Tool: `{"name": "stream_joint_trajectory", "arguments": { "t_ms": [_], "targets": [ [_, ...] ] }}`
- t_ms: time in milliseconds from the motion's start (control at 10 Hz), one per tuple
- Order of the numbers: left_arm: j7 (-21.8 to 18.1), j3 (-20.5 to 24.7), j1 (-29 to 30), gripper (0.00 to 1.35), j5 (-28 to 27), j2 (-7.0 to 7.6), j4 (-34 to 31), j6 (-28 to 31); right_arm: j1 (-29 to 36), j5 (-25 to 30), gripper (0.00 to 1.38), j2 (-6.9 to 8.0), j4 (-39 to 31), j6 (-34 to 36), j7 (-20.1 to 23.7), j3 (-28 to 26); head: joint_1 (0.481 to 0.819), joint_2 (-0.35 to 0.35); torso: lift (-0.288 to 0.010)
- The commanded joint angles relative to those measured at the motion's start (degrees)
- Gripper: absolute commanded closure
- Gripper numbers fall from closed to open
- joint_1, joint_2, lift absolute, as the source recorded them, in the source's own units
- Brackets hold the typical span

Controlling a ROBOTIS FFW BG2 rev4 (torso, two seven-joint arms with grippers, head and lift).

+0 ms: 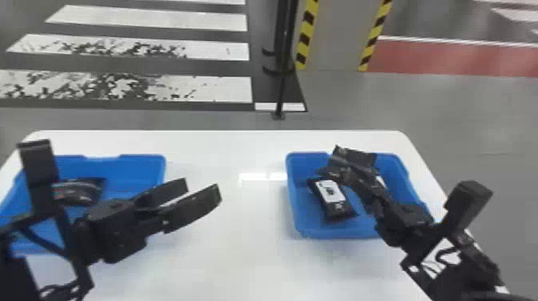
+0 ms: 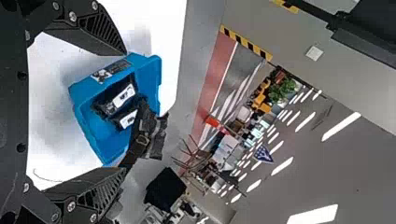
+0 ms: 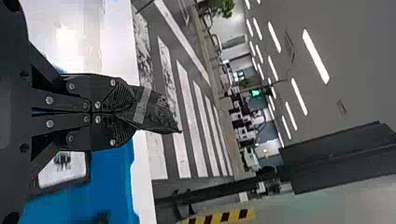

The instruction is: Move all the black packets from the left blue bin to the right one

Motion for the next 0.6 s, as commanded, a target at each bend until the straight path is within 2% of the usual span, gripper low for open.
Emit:
{"name": "stream_joint_trajectory", "arguments": {
  "t_ms": [0,100,200,300,500],
  "targets": [
    [0.16,1.43,3.39,0.17,0.85,-0.66,-1.87,-0.29,-3.26,3.14,1.27,-0.30,4.67,-0.03,-0.11,-3.50,0.695,-0.169,-0.140],
    [0.33,1.77,4.80,0.17,1.54,-0.75,-2.43,-0.29,-5.79,4.16,1.26,-1.09,9.03,0.53,-0.11,-4.18,0.695,-0.206,-0.140],
    [0.60,1.89,5.22,0.17,1.88,-0.75,-2.57,-0.29,-8.46,4.74,1.20,-1.88,13.39,1.79,-0.11,-4.18,0.695,-0.221,-0.140],
    [0.60,1.77,4.66,0.17,1.88,-0.75,-2.57,-0.85,-10.15,4.74,1.04,-1.97,16.35,1.93,-0.11,-4.18,0.695,-0.237,-0.140],
    [0.77,2.57,4.94,0.17,1.88,-0.57,-2.71,-1.55,-10.29,5.65,0.35,-1.88,17.05,1.09,-0.99,-4.18,0.695,-0.246,-0.140]
  ]
}}
